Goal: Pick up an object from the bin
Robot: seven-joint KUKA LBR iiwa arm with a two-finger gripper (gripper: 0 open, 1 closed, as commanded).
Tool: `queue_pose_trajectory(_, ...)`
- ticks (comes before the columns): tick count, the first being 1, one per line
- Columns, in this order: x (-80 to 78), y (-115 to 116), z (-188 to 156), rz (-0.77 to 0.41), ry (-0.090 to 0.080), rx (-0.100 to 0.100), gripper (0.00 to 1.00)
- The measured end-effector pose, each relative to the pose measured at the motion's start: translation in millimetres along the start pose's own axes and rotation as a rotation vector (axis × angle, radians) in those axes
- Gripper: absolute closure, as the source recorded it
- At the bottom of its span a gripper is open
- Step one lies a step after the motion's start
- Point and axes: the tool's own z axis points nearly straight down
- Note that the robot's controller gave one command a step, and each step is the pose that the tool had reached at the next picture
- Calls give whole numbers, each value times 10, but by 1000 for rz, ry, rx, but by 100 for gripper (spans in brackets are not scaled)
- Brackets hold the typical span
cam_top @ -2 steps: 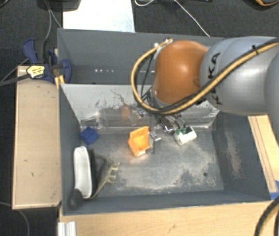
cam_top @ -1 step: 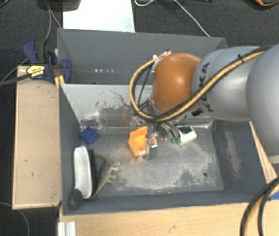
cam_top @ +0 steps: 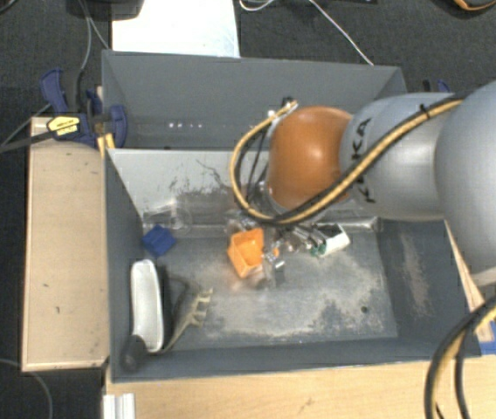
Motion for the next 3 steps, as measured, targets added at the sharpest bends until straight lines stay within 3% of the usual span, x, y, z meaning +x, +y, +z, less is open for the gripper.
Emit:
queue_pose_trajectory(1, 12, 59, -11, 177, 2, 0, 100)
queue_pose_trajectory(3, 29, 65, -76, 178, 5, -2, 100)
